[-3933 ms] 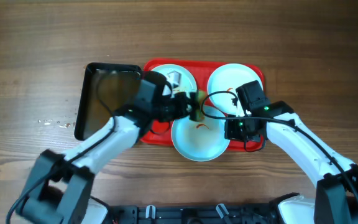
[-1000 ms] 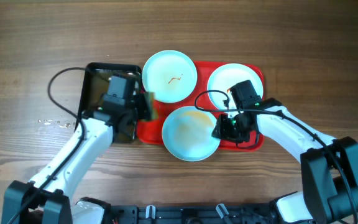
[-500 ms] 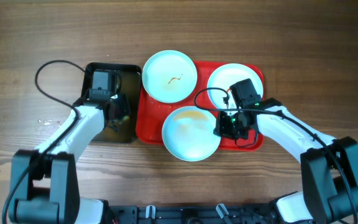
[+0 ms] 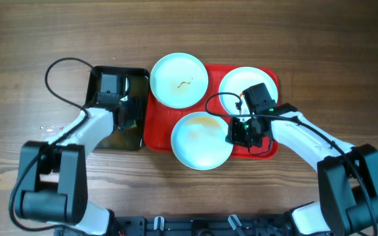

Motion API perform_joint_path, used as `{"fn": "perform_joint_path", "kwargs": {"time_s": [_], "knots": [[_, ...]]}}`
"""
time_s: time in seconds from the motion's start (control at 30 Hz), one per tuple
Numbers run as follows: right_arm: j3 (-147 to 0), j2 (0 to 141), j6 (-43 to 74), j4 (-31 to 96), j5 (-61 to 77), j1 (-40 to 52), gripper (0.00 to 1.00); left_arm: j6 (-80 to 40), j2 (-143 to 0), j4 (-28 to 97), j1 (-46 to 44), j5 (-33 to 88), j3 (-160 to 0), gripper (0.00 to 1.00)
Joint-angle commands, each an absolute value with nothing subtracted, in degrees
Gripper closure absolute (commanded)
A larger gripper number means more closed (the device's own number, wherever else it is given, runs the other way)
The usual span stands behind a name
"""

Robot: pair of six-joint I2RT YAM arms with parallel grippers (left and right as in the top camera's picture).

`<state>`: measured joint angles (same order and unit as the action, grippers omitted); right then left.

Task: Clean dirty plates on tray and stack at the side
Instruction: 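Return the sponge to the black water tray with the left gripper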

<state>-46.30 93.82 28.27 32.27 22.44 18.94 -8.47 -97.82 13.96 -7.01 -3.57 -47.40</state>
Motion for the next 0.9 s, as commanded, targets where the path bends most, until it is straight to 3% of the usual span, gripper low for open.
{"fn": "perform_joint_path", "kwargs": {"time_s": [0.0, 0.13, 0.17, 0.2, 0.23, 0.4, 0.47, 0.5, 0.53, 0.67, 0.7, 0.73, 0.8, 0.87], "knots": [[-46.37, 94.74, 28.51, 32.4, 22.52, 18.79, 0.86, -7.79, -99.11, 12.8, -6.9, -0.89, -47.27, 0.96], [-46.37, 94.74, 28.51, 32.73, 22.5, 18.79, 0.86, -7.88, -96.44, 11.68, -6.76, -1.52, -47.27, 0.96], [-46.37, 94.72, 28.49, 32.82, 22.5, 18.79, 0.86, -7.88, -95.66, 11.53, -6.79, -1.56, -47.27, 0.81], [-46.37, 94.74, 28.47, 32.86, 22.5, 18.79, 0.86, -7.92, -95.15, 12.05, -6.79, -1.54, -47.27, 0.37], [-46.37, 94.74, 28.51, 32.84, 22.5, 18.79, 0.86, -8.16, -95.02, 13.87, -6.81, -1.52, -47.27, 0.26], [-46.37, 94.72, 28.53, 32.84, 22.5, 18.79, 0.86, -9.67, -95.68, 22.31, -6.9, 3.29, -46.94, 0.35], [-46.37, 94.74, 28.51, 32.86, 22.5, 18.79, 0.87, -9.65, -95.68, 22.26, -6.9, 3.64, -46.92, 0.57], [-46.37, 94.72, 28.49, 32.88, 22.5, 18.79, 0.86, -9.63, -95.68, 22.15, -6.9, 3.62, -46.92, 0.92], [-46.37, 94.74, 28.51, 32.84, 22.5, 18.79, 0.86, -9.65, -95.68, 22.09, -6.9, 3.62, -46.92, 0.96], [-46.37, 94.74, 28.49, 31.48, 22.04, 18.79, 0.91, -9.65, -94.15, 22.26, -6.85, 3.6, -46.96, 0.96], [-46.37, 94.72, 28.49, 30.63, 22.0, 18.79, 0.94, -9.65, -92.36, 22.72, -6.85, 3.6, -46.96, 0.66], [-46.39, 94.72, 28.49, 29.93, 22.13, 18.79, 0.96, -9.65, -90.96, 23.29, -6.85, 3.6, -46.96, 0.54], [-46.44, 94.72, 28.25, 29.78, 22.28, 18.79, 0.96, -9.67, -89.41, 24.6, -6.85, 3.62, -46.94, 0.45], [-47.09, 94.24, 26.0, 30.55, 22.2, 18.79, 0.96, -9.67, -88.97, 27.29, -6.85, 3.62, -46.94, 0.45]]}}
